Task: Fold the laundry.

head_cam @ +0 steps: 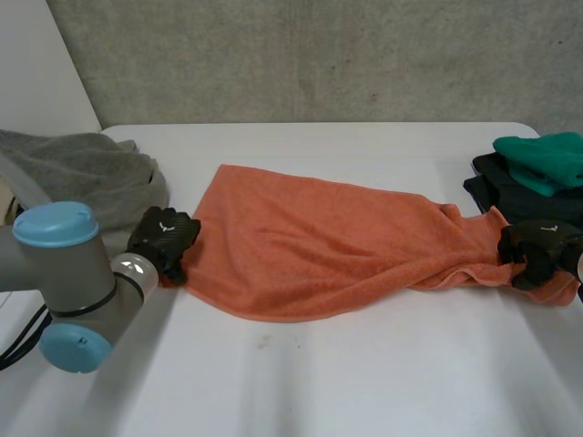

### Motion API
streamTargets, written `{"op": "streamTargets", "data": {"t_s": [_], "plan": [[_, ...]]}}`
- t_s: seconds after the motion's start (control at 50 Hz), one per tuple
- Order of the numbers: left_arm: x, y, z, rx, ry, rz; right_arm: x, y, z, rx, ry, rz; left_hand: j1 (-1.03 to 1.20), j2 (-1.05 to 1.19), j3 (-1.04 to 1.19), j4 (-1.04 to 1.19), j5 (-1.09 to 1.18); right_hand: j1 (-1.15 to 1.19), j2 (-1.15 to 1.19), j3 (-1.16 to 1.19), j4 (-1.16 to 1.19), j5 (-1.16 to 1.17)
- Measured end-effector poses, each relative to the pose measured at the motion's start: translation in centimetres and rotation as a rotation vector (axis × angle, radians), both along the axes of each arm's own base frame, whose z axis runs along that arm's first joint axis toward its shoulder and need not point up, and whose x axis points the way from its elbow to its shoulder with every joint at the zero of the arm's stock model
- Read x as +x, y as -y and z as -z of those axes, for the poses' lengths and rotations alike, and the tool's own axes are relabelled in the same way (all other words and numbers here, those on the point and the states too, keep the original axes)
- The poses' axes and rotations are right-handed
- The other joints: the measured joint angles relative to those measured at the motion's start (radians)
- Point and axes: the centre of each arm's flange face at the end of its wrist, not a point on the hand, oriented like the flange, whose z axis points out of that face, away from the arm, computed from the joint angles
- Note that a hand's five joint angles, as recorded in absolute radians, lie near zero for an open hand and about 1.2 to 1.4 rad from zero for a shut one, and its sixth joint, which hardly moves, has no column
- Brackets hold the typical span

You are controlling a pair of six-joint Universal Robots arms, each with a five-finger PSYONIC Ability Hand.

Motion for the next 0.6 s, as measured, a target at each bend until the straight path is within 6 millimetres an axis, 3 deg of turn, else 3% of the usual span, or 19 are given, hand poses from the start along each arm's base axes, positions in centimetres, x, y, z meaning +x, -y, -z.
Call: {"op": "streamTargets", "data": {"t_s": [0.16,0.24,0.36,0.5,0.6], "plan": [[-0.4,0.5,0.3,-0.002,-0.001,0.006,0.0,0.0,0.0,0.001,-0.002,-0.002,0.096,0.082,0.083,0.081,0.084,0.000,0.000,0.000,0.000,0.000],[-0.4,0.7,0.6,0.001,-0.002,0.007,0.0,-0.1,0.1,-0.001,-0.008,-0.006,0.485,0.490,0.485,0.489,0.483,0.000,0.000,0.000,0.000,0.000],[-0.3,0.7,0.4,0.002,-0.001,0.002,-0.1,-0.2,0.0,-0.005,-0.023,-0.011,0.485,0.531,0.527,0.540,0.499,0.000,0.000,0.000,0.000,0.000],[0.6,-0.7,-4.0,-0.041,-0.013,-0.018,0.0,-1.5,-1.9,-0.039,-0.095,-0.048,0.485,0.531,0.527,0.541,0.499,0.000,0.000,0.000,0.000,0.000],[2.1,-3.0,-8.0,-0.071,-0.009,-0.050,0.3,-3.8,-4.3,-0.071,-0.207,-0.125,0.485,0.531,0.527,0.542,0.499,0.000,0.000,0.000,0.000,0.000]]}}
